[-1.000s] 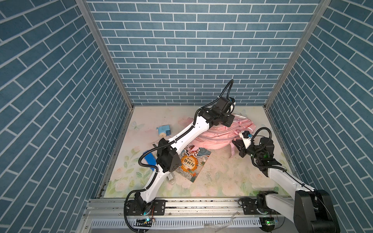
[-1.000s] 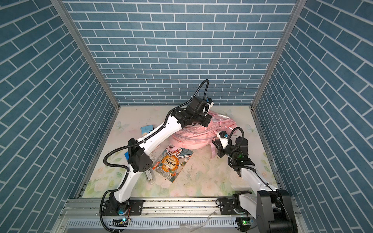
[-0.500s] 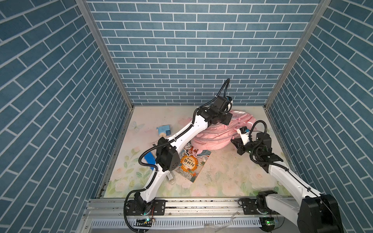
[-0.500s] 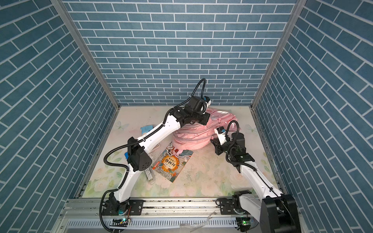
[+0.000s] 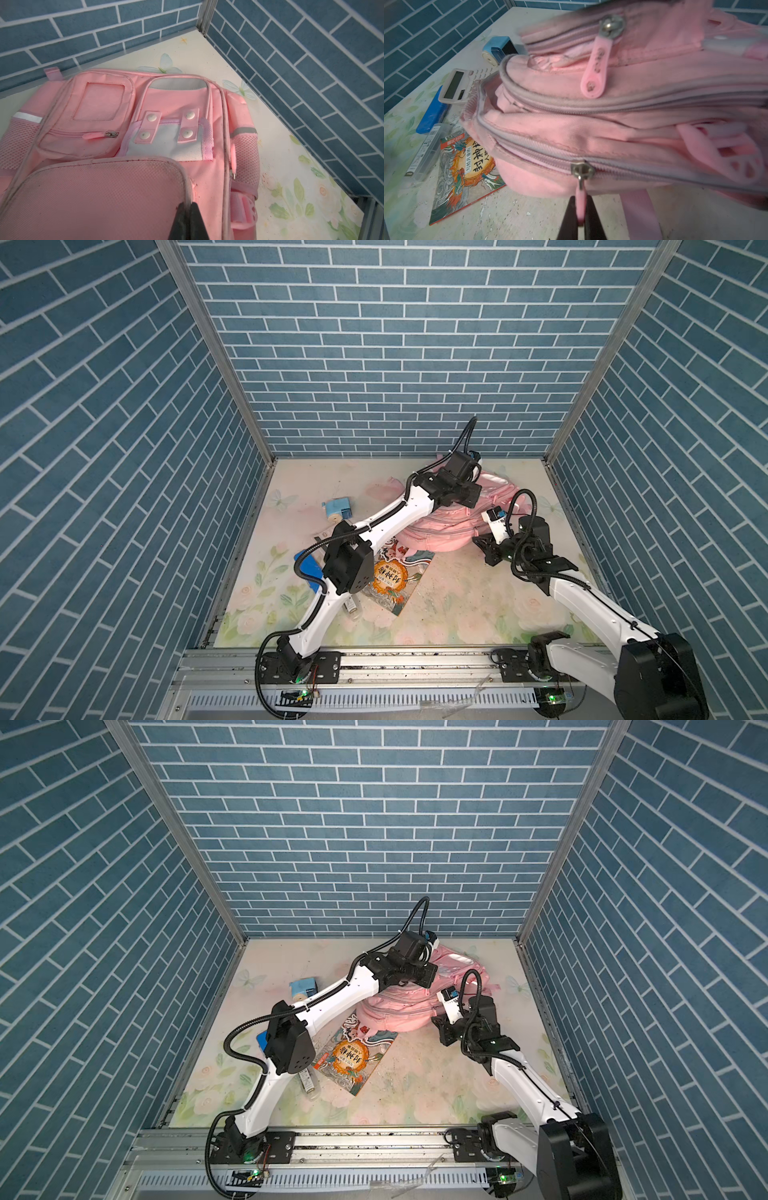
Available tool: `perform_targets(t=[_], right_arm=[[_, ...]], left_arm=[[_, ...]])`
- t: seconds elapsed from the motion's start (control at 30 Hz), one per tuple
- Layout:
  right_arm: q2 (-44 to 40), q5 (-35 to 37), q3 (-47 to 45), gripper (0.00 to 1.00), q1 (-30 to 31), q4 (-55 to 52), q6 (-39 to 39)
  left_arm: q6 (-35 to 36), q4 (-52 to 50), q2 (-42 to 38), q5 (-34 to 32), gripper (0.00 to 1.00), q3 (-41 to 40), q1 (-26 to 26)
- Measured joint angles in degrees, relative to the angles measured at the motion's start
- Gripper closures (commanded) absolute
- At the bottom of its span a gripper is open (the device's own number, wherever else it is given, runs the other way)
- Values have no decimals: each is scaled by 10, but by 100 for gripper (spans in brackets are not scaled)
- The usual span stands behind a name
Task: Pack books, pencil case, and school supplies into a backpack
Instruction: Unzip the student bag at the top-center of the table.
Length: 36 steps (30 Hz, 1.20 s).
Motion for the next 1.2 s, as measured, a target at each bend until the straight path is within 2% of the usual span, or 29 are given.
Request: perform_targets(t=[0.07, 0.2, 0.33, 0.53, 0.67, 0.87, 1.07, 1.2], right_arm=[[1, 4, 0, 100, -16, -10, -5], [-4, 17, -1, 100, -46, -15, -22], [-18, 17, -6, 100, -70, -15, -38], [-18, 19, -20, 100, -78, -14, -54], [-14, 19, -27, 100, -79, -14, -59], [-10, 19, -27, 100, -79, -14, -63], [-10, 18, -27, 100, -79, -14, -64], [-10, 18, -27, 100, -79, -14, -65]], left_arm=[[24, -4, 0, 12, 45, -1, 0], [86, -22, -20, 18, 38, -11, 0], [157, -30, -81, 11, 37, -81, 0], [283, 11, -182, -7, 35, -248, -7], [346, 57, -201, -34, 33, -340, -34], [382, 130, -187, -60, 33, -389, -65], [383, 220, -185, -81, 33, -398, -68], [393, 239, -177, -89, 33, -399, -68]])
